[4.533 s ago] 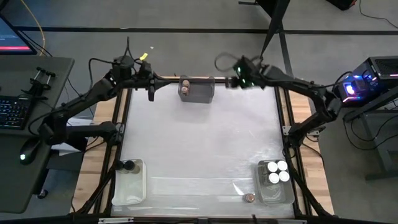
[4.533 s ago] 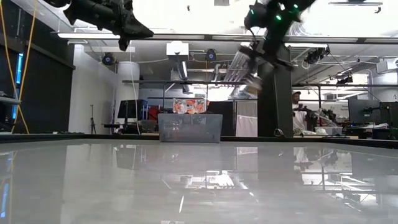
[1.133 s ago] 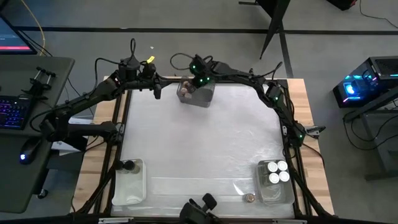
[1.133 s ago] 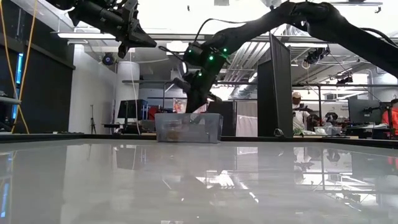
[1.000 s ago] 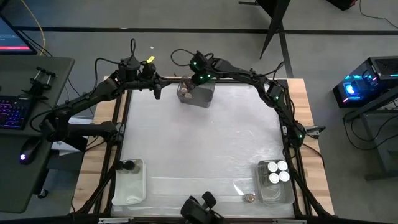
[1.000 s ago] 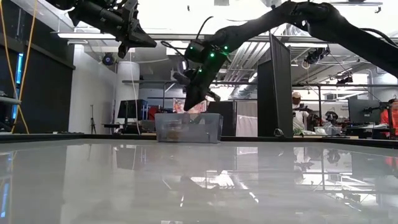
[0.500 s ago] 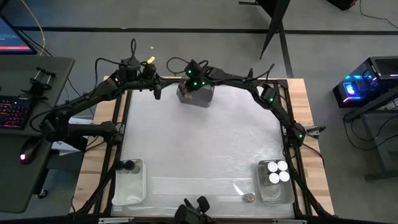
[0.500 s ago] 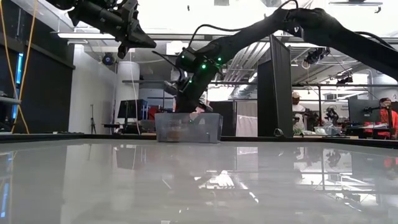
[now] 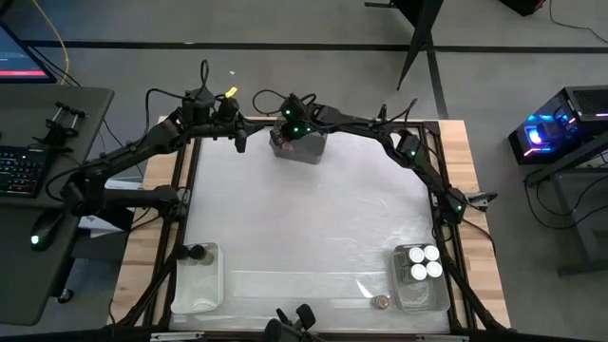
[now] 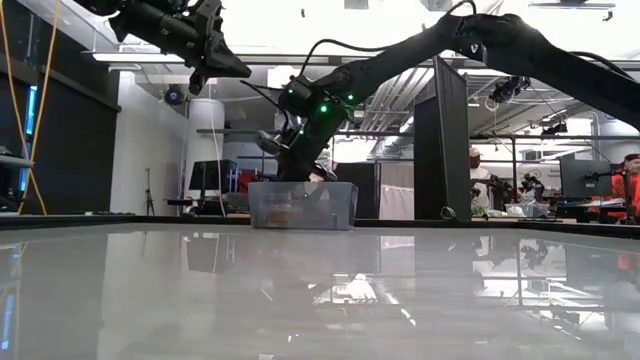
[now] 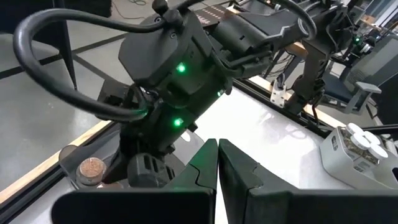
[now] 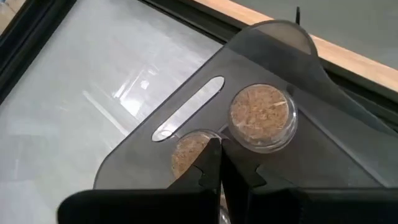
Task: Sort spices by type
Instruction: Adjust the brown seasoning bottles in the black bin
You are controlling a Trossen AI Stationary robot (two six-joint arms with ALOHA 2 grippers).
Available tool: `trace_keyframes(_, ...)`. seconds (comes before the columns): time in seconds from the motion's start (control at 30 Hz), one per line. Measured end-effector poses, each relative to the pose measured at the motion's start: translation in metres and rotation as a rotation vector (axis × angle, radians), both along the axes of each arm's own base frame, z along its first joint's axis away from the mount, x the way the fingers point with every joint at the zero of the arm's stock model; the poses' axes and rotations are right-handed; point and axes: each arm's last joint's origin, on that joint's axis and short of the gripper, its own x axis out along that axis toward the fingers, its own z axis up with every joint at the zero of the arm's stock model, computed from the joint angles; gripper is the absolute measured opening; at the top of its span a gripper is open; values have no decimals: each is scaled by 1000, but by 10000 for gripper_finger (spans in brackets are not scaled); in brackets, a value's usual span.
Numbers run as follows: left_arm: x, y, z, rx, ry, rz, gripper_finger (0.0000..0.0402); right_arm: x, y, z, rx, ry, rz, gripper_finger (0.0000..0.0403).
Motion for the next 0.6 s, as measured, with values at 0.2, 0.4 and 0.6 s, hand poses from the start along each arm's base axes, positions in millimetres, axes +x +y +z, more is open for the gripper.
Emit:
trace_keyframes(0.2, 0, 0, 0, -1, 0, -2, 0, 5, 9, -3, 3, -2, 22, 0)
trace_keyframes(0.4, 1, -1, 0, 0, 0, -3, 0, 9, 16, -2, 42, -20, 71, 0)
trace_keyframes(0.6, 1, -1, 0, 2, 1, -1, 0, 10, 17, 0, 76, -54, 124, 0)
